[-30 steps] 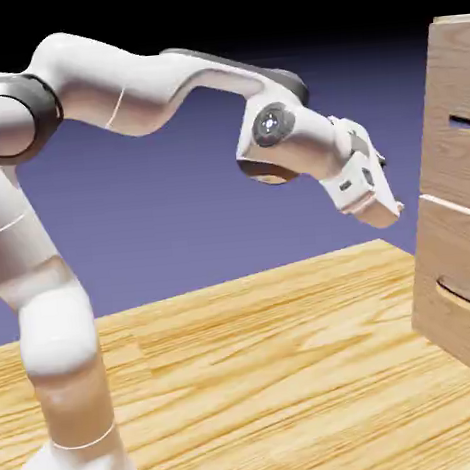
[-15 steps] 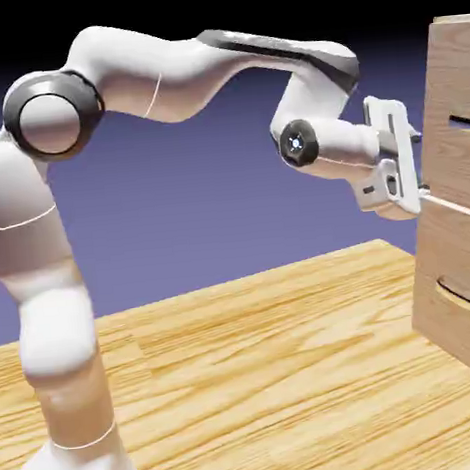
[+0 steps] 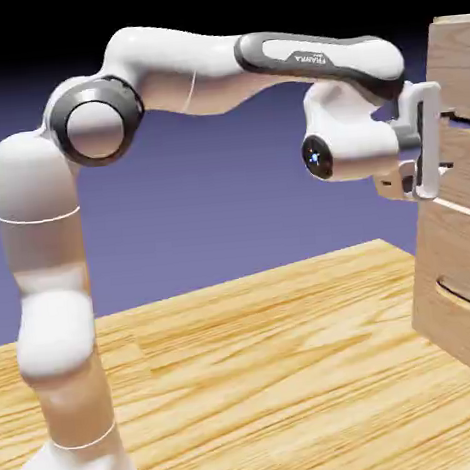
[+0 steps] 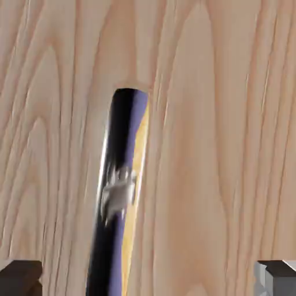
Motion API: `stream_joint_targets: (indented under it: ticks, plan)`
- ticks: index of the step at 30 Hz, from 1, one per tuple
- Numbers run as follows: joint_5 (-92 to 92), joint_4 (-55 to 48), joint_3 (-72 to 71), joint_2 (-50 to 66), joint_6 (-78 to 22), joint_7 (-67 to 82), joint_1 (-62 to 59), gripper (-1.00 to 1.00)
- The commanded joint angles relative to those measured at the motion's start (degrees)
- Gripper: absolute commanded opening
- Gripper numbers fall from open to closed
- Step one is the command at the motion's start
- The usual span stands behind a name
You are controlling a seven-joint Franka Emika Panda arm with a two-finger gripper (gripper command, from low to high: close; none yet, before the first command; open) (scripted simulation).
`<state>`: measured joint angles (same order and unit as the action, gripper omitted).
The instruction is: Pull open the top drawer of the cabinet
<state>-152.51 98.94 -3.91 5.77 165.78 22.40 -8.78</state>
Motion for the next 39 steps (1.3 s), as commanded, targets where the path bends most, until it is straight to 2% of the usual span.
stream_joint_targets:
  ticks: [1,4,11,12,28,39]
  plan:
    - [-2.5,-1.0,-0.1,0.6,-0.1,1.1,-0.1,0.00]
    - [-6.5,-2.7,-0.2,1.6,-0.4,2.8,-0.4,0.00]
    - [-4.9,-16.1,-0.6,11.5,3.4,1.7,0.3,0.00]
    - [-4.9,-16.1,-0.6,11.5,3.4,1.7,0.3,-1.00]
    - [-6.0,15.1,0.6,-12.9,-3.9,1.6,-1.0,-1.00]
    - [-1.8,34.9,3.5,-33.2,-3.9,-2.1,0.7,-1.00]
